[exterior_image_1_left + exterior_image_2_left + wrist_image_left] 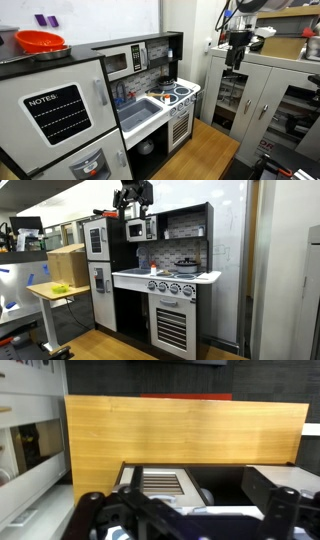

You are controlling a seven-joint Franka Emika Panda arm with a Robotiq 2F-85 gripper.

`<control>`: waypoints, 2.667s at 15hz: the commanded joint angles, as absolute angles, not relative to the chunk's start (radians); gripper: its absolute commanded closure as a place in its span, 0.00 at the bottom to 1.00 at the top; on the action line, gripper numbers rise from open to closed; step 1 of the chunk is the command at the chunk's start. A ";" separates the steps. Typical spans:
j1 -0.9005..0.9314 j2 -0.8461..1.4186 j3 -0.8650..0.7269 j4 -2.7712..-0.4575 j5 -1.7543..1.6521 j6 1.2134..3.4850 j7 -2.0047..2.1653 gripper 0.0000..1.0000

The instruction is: Open the microwave door

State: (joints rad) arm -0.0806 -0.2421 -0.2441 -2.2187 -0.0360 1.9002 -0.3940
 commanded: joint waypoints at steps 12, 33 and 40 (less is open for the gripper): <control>-0.030 0.172 -0.048 -1.717 -0.081 1.797 -0.635 0.00; 0.184 0.138 0.012 -2.031 -0.613 2.384 0.550 0.00; 0.174 0.161 0.037 -2.003 -0.543 2.333 0.467 0.00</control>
State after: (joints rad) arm 0.1768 0.1609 0.0345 -2.0042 -0.5439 2.3352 0.4692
